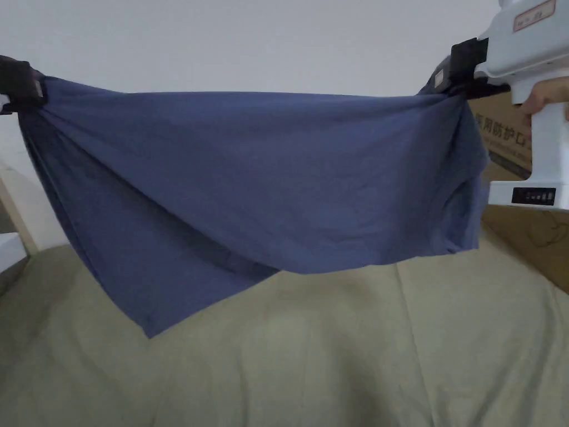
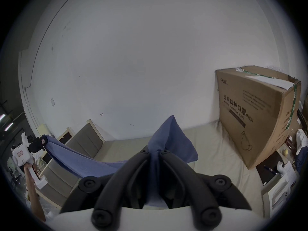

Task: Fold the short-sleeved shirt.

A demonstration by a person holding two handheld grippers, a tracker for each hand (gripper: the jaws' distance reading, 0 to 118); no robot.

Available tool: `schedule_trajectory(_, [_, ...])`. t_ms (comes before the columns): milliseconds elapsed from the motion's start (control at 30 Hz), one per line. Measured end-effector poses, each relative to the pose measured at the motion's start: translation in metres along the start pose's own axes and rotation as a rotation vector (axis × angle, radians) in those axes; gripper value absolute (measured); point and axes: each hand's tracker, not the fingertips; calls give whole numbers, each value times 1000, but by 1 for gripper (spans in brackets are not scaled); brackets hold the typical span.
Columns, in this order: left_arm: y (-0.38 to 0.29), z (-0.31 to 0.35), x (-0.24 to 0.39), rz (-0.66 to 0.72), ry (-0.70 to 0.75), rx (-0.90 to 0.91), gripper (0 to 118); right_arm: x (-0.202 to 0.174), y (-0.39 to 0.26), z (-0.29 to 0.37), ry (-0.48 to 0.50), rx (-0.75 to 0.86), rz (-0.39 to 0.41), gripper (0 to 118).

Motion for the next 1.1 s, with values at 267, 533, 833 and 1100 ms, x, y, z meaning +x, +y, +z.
schedule_trajectory(267, [-165, 5, -25, 39, 67, -238, 8, 25, -154, -50, -1, -206, -51, 4])
schedule_trajectory(533, [-356, 86, -60, 255, 42, -567, 8, 54, -356, -22, -31, -467, -212, 4])
schedule_trajectory(833, [-427, 219, -59, 336, 44, -668, 8, 71, -436, 83, -50, -495, -306, 4])
schedule_trajectory(1100, [-461, 284, -53, 323, 63, -713, 8, 66, -482, 139, -71, -552, -230, 4])
